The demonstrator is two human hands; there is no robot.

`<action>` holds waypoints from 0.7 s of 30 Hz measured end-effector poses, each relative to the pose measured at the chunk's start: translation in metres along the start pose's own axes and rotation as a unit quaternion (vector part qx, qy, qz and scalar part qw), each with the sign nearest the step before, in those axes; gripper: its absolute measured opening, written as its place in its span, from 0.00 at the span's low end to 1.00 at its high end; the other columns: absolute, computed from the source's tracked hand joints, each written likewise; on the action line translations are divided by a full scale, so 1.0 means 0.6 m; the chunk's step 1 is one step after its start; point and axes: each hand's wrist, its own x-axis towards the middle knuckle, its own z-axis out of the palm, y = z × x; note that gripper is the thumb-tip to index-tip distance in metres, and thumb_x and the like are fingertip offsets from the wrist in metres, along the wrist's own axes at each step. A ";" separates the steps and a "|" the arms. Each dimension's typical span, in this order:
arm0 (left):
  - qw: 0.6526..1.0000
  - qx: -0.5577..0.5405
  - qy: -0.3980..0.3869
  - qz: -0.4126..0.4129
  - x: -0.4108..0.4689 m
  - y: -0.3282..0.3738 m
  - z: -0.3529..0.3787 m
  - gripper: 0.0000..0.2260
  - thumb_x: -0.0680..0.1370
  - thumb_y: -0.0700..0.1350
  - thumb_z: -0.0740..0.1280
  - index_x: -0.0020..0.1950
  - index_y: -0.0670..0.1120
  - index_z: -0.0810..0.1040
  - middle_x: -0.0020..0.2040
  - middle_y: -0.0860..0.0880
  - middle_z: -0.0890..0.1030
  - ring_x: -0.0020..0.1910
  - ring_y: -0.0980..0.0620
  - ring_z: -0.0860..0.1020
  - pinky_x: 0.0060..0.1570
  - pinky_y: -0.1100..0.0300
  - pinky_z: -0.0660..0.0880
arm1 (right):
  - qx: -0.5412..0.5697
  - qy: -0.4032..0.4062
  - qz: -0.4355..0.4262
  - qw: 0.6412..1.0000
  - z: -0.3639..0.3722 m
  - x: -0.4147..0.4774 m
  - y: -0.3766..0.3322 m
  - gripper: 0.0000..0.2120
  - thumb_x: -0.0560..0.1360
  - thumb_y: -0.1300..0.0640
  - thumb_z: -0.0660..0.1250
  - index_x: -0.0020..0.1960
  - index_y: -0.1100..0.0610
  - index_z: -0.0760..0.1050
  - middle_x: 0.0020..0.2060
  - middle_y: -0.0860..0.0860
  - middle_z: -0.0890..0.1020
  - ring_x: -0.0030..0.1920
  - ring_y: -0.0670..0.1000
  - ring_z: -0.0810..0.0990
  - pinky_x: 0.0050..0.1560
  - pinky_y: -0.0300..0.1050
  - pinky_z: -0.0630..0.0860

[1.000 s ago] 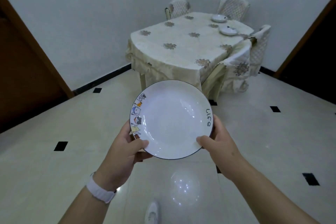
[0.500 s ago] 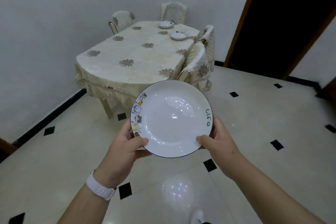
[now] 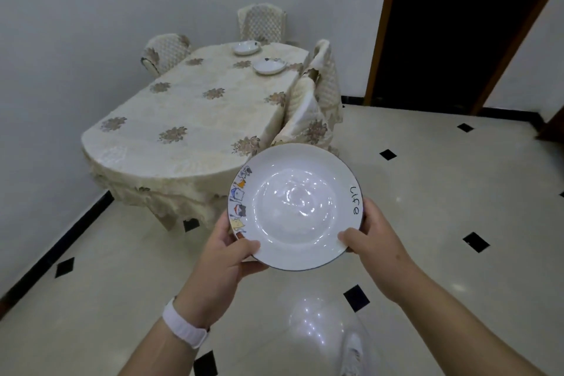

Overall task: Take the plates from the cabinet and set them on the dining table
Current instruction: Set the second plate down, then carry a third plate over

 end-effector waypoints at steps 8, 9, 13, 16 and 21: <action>1.000 0.004 -0.001 -0.001 0.192 0.033 0.163 0.28 0.66 0.36 0.64 0.66 0.52 0.74 0.58 0.44 0.82 0.53 0.43 0.81 0.50 0.43 0.79 | 0.013 0.004 -0.008 1.000 -0.175 0.174 -0.032 0.27 0.65 0.61 0.63 0.64 0.48 0.71 0.53 0.48 0.83 0.51 0.51 0.82 0.44 0.43 0.79; 1.000 0.002 0.000 0.002 0.209 0.038 0.179 0.29 0.66 0.36 0.64 0.66 0.53 0.73 0.58 0.45 0.82 0.53 0.42 0.81 0.51 0.42 0.79 | 0.013 0.001 -0.010 1.000 -0.191 0.190 -0.039 0.27 0.65 0.62 0.62 0.64 0.49 0.71 0.52 0.48 0.83 0.51 0.49 0.82 0.44 0.42 0.79; 1.000 -0.008 0.001 0.005 0.265 0.052 0.222 0.28 0.66 0.36 0.64 0.66 0.52 0.74 0.57 0.44 0.82 0.52 0.42 0.81 0.47 0.44 0.80 | 0.012 -0.007 -0.015 1.000 -0.236 0.246 -0.062 0.26 0.65 0.61 0.62 0.63 0.47 0.71 0.52 0.46 0.83 0.51 0.48 0.82 0.44 0.42 0.79; 1.000 -0.010 -0.004 0.003 0.301 0.063 0.239 0.28 0.66 0.35 0.64 0.65 0.52 0.75 0.58 0.44 0.82 0.52 0.43 0.81 0.48 0.44 0.80 | 0.009 -0.007 -0.017 1.000 -0.255 0.277 -0.070 0.27 0.66 0.61 0.63 0.64 0.46 0.70 0.53 0.45 0.83 0.52 0.48 0.82 0.46 0.44 0.80; 1.000 0.000 0.015 0.006 0.378 0.076 0.249 0.26 0.72 0.30 0.62 0.65 0.52 0.75 0.54 0.46 0.83 0.47 0.44 0.80 0.38 0.53 0.79 | 0.003 -0.001 -0.012 1.000 -0.269 0.342 -0.075 0.26 0.66 0.62 0.62 0.62 0.45 0.70 0.52 0.45 0.83 0.50 0.46 0.82 0.46 0.45 0.82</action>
